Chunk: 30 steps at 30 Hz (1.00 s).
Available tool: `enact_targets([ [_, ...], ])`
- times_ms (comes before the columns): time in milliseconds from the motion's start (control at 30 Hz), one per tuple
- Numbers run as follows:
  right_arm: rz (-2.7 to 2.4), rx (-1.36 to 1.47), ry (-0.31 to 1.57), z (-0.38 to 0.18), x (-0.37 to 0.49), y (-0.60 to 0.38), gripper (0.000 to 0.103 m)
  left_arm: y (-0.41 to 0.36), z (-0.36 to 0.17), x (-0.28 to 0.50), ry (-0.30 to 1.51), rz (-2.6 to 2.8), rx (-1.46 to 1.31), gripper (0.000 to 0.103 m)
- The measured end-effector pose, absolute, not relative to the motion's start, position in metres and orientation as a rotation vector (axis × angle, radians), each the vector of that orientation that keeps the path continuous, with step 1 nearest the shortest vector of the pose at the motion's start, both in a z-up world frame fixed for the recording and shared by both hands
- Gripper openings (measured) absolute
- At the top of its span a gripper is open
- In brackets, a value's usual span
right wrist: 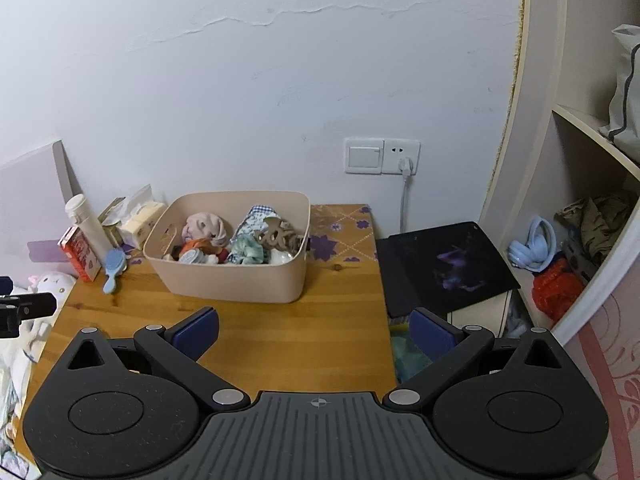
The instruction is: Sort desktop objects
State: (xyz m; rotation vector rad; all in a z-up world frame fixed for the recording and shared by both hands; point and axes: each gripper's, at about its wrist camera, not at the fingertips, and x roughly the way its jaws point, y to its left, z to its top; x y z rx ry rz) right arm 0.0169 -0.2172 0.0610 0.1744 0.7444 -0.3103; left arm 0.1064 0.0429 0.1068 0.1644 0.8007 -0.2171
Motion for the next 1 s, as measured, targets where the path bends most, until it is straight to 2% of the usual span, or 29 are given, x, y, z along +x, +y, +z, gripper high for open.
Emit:
enact_targets([
  [533,-0.278,0.133,0.771,0.073,-0.039,-0.199,0.103,0.053,0.123,0.031,0.851,-0.219,0.141,0.086],
  [1000,-0.264,0.132,0.805,0.077,-0.061,-0.192,0.103,0.061,0.120,0.019,0.903,-0.211,0.131,0.086],
])
